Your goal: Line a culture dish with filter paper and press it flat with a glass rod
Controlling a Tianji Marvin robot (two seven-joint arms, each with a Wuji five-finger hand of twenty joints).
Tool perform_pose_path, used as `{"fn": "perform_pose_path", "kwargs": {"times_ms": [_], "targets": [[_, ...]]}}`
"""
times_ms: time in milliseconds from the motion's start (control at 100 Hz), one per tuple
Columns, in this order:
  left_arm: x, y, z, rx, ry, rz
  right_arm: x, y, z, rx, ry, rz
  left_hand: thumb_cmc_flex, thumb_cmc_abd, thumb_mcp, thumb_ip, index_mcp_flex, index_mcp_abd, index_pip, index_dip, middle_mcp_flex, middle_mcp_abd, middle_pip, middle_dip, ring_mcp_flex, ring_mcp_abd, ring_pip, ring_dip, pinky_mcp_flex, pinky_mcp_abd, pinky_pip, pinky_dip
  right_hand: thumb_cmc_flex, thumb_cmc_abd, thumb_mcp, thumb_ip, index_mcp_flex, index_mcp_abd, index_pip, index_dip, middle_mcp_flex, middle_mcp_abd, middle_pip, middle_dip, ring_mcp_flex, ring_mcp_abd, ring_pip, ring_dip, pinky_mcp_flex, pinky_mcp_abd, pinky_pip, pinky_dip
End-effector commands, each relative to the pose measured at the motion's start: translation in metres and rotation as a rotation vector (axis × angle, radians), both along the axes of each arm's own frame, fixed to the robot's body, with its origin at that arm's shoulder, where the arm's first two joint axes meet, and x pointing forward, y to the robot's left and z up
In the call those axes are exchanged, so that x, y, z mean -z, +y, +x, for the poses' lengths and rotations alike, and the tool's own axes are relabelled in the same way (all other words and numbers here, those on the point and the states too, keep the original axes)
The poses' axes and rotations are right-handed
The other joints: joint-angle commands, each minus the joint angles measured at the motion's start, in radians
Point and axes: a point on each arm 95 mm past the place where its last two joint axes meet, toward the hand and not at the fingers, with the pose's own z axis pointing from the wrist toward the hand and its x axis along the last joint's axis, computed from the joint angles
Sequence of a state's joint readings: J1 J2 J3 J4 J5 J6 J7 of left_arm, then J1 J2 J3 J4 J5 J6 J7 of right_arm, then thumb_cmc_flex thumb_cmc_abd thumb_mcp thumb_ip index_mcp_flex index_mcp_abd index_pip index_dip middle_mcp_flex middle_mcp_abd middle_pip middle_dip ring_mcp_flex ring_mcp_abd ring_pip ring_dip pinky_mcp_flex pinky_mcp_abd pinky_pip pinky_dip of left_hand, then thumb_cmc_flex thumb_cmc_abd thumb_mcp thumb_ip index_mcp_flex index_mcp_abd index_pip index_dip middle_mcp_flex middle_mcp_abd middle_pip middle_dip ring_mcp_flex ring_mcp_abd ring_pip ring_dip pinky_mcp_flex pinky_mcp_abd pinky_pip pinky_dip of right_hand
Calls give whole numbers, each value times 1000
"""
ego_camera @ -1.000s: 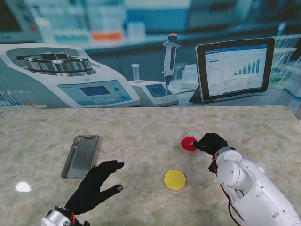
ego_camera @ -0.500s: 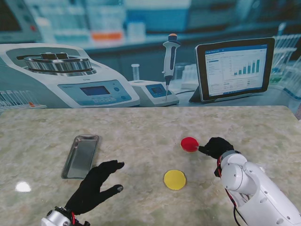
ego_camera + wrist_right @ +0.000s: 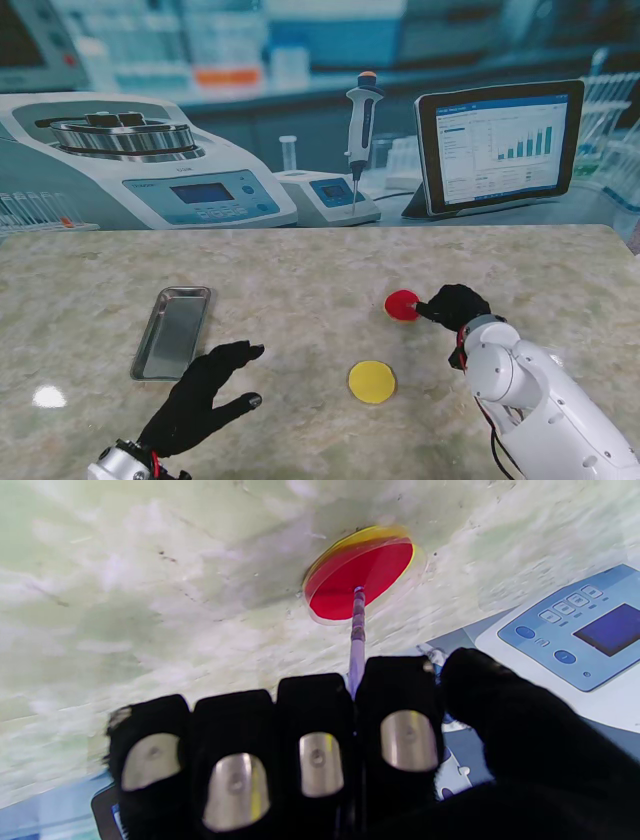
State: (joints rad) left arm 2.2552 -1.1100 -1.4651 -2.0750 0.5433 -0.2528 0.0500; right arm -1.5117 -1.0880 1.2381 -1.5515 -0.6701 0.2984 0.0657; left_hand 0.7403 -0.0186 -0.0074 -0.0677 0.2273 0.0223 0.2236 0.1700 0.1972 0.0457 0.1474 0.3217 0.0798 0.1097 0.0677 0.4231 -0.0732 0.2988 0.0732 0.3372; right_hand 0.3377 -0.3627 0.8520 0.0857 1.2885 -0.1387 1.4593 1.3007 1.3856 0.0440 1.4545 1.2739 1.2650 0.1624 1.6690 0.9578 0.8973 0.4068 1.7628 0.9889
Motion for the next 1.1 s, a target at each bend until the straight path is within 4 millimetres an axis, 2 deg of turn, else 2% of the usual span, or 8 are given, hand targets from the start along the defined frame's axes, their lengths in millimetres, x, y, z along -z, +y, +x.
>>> {"fn": "perform_pose_path", "kwargs": {"times_ms": [0, 300, 720, 1090], "targets": [[0, 0, -2, 1, 4, -1, 5, 4, 1, -9, 22, 11, -10, 39, -24, 26, -14, 2, -12, -7, -40, -14, -24, -3, -32, -32, -13, -14, -4, -29, -43, -36, 0, 17, 0, 13, 63, 37, 51, 0, 53, -39, 55, 9, 41, -49, 88, 22, 29, -3, 181, -23], [-1, 1, -2, -4, 4, 2, 13, 5, 2, -9, 72, -27, -11, 39, -24, 26, -14, 2, -12, -7, -39, -14, -23, -3, -32, -32, -13, -14, -4, -28, -43, -37, 1, 19, -3, 13, 63, 32, 51, 0, 53, -43, 55, 8, 41, -52, 88, 23, 36, -6, 185, -28], [0, 1, -2, -2, 7, 1, 7, -7, -5, 28, 70, -61, -11, 39, -24, 26, -14, 2, -12, -7, -39, -14, -24, -3, -31, -32, -12, -14, -4, -29, -43, -38, 4, 21, -9, 14, 63, 33, 51, 1, 53, -46, 56, 8, 41, -57, 90, 25, 42, -10, 190, -34], [-1, 1, -2, -3, 3, 0, -2, 5, -2, -5, 1, 8, -11, 39, -24, 26, -13, 3, -12, -7, -39, -14, -24, -3, -31, -32, -13, -14, -3, -29, -43, -38, 2, 20, -6, 15, 63, 33, 51, 1, 53, -46, 56, 7, 41, -57, 90, 25, 42, -8, 191, -38]]}}
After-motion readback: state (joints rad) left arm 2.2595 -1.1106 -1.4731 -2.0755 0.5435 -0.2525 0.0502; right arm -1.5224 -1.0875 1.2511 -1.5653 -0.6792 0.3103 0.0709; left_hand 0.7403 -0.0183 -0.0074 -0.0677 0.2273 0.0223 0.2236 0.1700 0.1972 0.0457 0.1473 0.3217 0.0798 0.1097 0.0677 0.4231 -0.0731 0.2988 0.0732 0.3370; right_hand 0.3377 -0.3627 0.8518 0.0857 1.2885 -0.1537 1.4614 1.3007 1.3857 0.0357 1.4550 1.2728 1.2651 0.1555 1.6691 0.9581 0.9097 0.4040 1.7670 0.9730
